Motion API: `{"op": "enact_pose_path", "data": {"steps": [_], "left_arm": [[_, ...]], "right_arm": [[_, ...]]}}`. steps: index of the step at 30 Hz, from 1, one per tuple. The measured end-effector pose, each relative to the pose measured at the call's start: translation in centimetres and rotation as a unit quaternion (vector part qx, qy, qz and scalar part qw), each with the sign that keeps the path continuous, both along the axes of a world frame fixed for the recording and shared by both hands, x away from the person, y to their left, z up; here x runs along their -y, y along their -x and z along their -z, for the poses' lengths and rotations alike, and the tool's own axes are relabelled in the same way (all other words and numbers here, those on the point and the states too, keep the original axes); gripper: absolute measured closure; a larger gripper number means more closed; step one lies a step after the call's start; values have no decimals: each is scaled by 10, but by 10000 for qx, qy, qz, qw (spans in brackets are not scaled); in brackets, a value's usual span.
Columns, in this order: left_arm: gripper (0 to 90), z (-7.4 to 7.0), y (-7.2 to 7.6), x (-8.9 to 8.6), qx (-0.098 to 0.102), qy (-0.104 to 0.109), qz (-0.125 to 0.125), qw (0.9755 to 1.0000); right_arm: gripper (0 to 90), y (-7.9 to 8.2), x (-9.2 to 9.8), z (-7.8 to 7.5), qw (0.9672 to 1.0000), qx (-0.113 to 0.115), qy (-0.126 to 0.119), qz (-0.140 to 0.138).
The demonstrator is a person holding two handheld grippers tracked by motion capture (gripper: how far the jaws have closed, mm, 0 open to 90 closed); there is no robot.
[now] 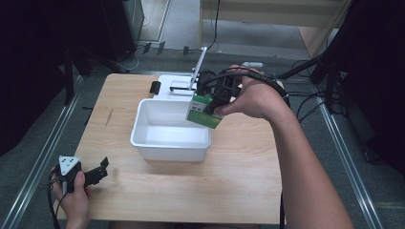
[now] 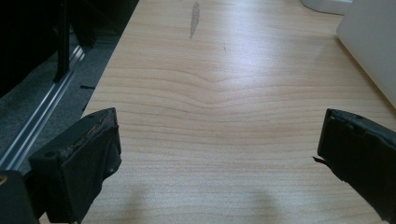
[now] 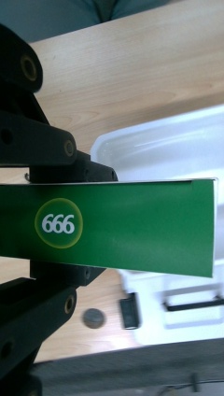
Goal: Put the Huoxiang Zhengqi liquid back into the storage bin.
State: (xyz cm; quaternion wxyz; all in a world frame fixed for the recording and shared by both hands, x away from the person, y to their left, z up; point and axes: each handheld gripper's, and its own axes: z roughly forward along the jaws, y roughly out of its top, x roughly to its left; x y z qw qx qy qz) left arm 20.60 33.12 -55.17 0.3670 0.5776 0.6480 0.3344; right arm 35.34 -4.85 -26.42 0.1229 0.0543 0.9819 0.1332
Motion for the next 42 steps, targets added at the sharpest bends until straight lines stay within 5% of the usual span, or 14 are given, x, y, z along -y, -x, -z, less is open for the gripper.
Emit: {"op": "enact_pose_path", "data": {"steps": [5,13,42], "left_arm": [[0,0,0,0,4,-1,11,10000],[0,0,0,-1,6,6,17,10000],[0,0,0,-1,8,14,20,10000]], "right_arm": [[649,5,-9,5,9966,110,-6,-813],[648,2,-21,17,9969,24,351,-710],[646,-15,-39,60,9957,-52,630,-676]]}}
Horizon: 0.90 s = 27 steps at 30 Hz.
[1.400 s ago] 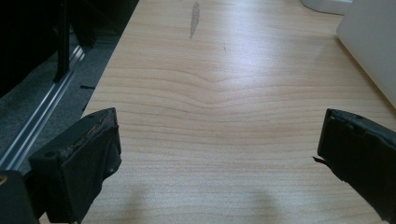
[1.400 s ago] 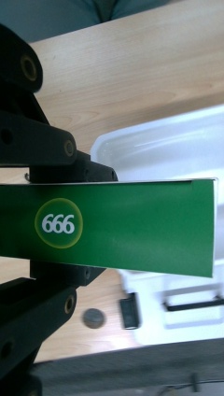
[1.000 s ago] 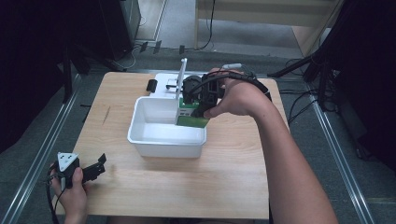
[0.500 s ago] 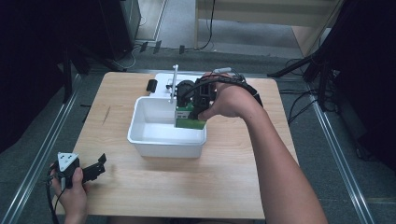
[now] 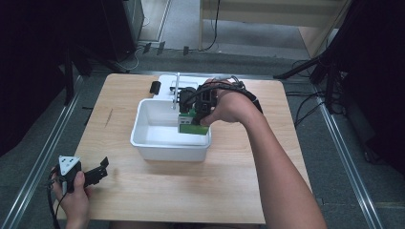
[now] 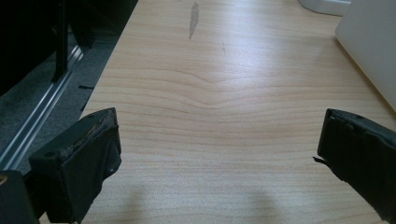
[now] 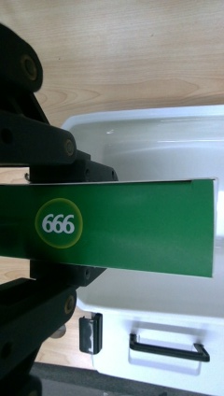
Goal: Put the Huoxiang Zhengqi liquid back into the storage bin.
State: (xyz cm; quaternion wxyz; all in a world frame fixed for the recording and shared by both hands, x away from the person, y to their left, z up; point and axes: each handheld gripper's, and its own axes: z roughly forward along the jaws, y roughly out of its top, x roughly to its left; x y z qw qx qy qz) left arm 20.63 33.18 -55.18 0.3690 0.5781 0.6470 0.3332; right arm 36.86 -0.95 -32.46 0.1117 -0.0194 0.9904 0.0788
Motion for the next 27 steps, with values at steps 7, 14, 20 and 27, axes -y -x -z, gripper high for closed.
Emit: {"op": "enact_pose_path", "data": {"steps": [7,14,20,27], "left_arm": [[0,0,0,0,-18,-1,14,10000],[0,0,0,0,-26,-3,23,10000],[0,0,0,0,-11,11,14,10000],[0,0,0,0,-14,7,14,10000]], "right_arm": [[646,-7,-3,17,10000,-75,29,53],[646,-10,-5,28,9999,-115,87,41],[646,-14,-7,41,9998,-184,100,45],[645,-17,-10,51,9995,-266,172,53]]}}
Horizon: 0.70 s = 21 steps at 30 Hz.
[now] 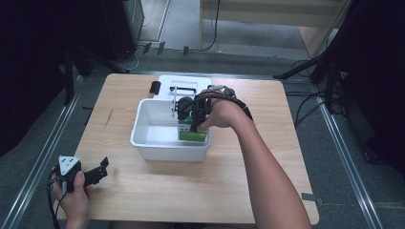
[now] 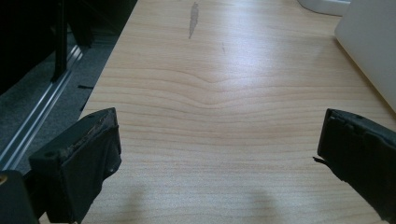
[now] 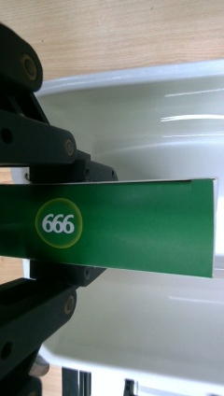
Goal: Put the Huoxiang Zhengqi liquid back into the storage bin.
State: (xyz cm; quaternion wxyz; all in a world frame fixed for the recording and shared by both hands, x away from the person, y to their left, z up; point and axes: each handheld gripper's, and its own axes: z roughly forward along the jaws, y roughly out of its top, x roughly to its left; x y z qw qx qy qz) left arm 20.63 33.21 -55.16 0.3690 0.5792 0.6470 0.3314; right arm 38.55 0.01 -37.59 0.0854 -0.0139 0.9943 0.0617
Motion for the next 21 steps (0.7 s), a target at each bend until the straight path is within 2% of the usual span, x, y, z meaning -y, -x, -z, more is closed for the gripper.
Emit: {"op": "enact_pose_path", "data": {"steps": [10,17,21], "left_arm": [[0,0,0,0,4,12,8,10000],[0,0,0,0,0,13,10,10000],[0,0,0,0,3,16,6,10000]], "right_arm": [[643,-4,-3,16,9999,-146,66,30],[638,-6,-5,21,9998,-157,110,-7],[632,-6,-5,24,9997,-206,151,60]]}}
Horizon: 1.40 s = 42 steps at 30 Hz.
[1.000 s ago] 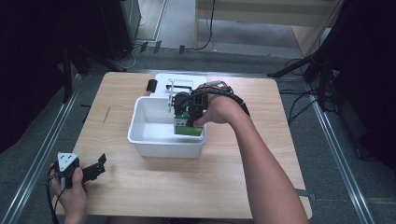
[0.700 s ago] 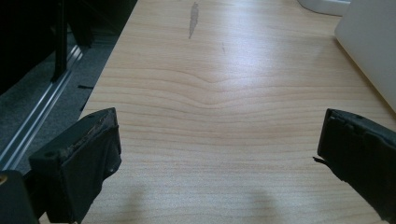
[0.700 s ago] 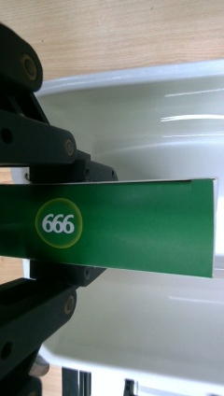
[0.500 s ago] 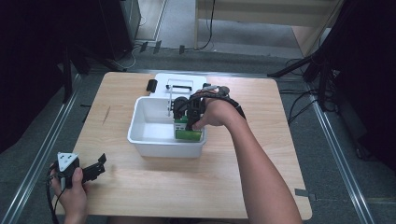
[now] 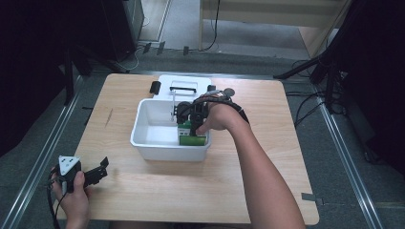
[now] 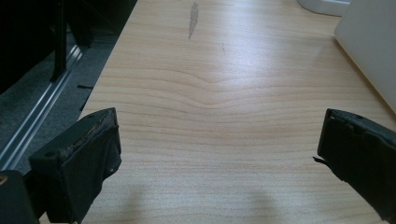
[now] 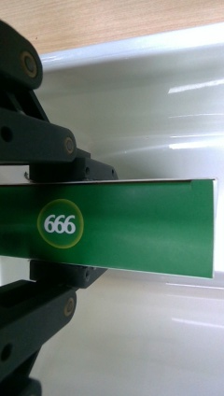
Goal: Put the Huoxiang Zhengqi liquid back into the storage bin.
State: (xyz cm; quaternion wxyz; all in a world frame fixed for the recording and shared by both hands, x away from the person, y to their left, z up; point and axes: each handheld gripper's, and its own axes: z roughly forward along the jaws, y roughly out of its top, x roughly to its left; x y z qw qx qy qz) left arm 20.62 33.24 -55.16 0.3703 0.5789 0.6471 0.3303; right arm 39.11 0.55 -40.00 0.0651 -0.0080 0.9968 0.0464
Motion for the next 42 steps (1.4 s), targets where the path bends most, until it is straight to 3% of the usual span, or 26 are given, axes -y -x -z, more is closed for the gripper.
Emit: {"op": "enact_pose_path", "data": {"steps": [11,17,25,36,42], "left_arm": [[0,0,0,0,2,-14,-4,10000],[0,0,0,1,8,-26,-16,10000],[0,0,0,1,6,-28,-15,10000],[0,0,0,1,7,-33,-13,10000],[0,0,0,1,7,-30,-12,10000]], "right_arm": [[609,-1,7,-7,9997,-57,-168,176],[571,-2,15,-16,9987,-52,-374,336],[518,-5,25,-28,9960,-52,-677,573],[479,-5,30,-35,9934,-10,-853,762],[435,-7,34,-44,9874,-40,-1152,1079]]}}
